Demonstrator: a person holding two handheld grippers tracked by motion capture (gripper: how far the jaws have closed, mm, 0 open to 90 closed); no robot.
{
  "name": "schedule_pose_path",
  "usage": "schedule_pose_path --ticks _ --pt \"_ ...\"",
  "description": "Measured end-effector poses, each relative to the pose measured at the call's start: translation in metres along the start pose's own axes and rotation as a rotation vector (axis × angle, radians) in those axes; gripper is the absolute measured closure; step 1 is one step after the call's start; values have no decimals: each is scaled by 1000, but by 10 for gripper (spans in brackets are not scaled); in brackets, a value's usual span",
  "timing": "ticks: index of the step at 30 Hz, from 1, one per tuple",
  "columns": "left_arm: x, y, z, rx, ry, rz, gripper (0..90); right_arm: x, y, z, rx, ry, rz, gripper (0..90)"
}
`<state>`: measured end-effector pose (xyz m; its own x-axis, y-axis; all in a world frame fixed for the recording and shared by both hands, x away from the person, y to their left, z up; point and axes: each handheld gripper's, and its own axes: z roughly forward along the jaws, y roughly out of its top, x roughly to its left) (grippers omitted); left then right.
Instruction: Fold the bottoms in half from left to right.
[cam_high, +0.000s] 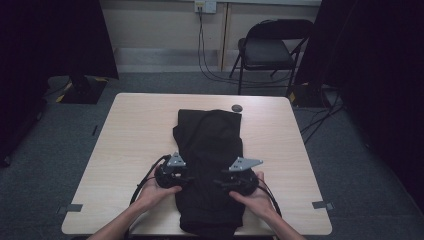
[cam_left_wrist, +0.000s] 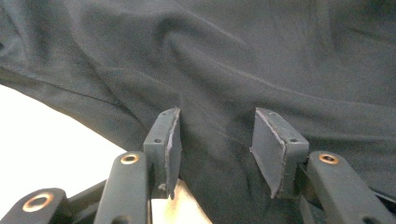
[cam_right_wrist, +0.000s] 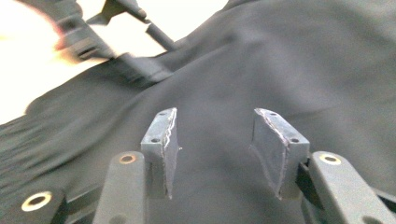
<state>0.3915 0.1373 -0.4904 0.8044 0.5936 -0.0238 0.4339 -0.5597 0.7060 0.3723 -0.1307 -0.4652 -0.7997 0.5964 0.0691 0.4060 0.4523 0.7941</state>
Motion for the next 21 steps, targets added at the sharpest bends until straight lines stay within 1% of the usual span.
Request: schedule_pose_path --ticks 1,2,3,4,5,6,7,8,9,10,11,12,13,14,15,16,17,18,19,20,21 --pt "-2 0 0 3 14 23 522 -7 5 4 -9 -18 3 502" --pt "-5 0 0 10 23 28 524 -13 10 7 -12 -37 10 492" --pt "-6 1 0 17 23 26 532 -18 15 12 -15 -61 6 485" --pt "-6 1 0 17 23 26 534 -24 20 18 -21 -79 12 469" --pt "-7 1 -2 38 7 24 534 -28 24 25 -16 -86 17 457" --pt "-8 1 -4 48 2 34 534 -32 29 33 -8 -93 15 442" --pt "-10 0 -5 54 -7 32 535 -36 33 41 -1 -109 10 425" --pt "-11 0 -6 58 -17 27 535 -39 36 50 10 -110 12 412" --pt "-12 -1 -8 69 -25 36 536 -43 39 58 19 -100 18 400" --pt "-13 -2 -10 78 -25 41 536 -46 41 65 28 -104 20 391" --pt "-13 -2 -12 85 -37 34 536 -48 41 71 45 -108 22 387" --pt "-13 -2 -13 86 -48 19 539 -49 39 77 54 -102 36 381" --pt "-11 -3 -14 73 -53 7 539 -50 37 81 67 -99 45 377" --pt "-9 -3 -17 52 -64 -11 537 -48 33 84 84 -102 41 376" --pt "-5 -1 -20 21 -67 -32 534 -47 29 86 80 -105 42 373" --pt "-2 1 -23 -13 -67 -60 521 -45 26 84 66 -109 44 371" --pt "1 2 -26 -40 -55 -80 508 -44 24 83 62 -106 50 371" --pt "1 2 -26 -40 -55 -80 502 -44 24 83 62 -106 50 371" --pt "5 3 -29 -56 -42 -89 502 -41 23 81 67 -107 40 370" --pt "10 3 -31 -72 -12 -112 490 -35 19 77 75 -103 21 369" --pt "13 3 -31 -70 -10 -117 486 -31 17 75 73 -102 14 369"
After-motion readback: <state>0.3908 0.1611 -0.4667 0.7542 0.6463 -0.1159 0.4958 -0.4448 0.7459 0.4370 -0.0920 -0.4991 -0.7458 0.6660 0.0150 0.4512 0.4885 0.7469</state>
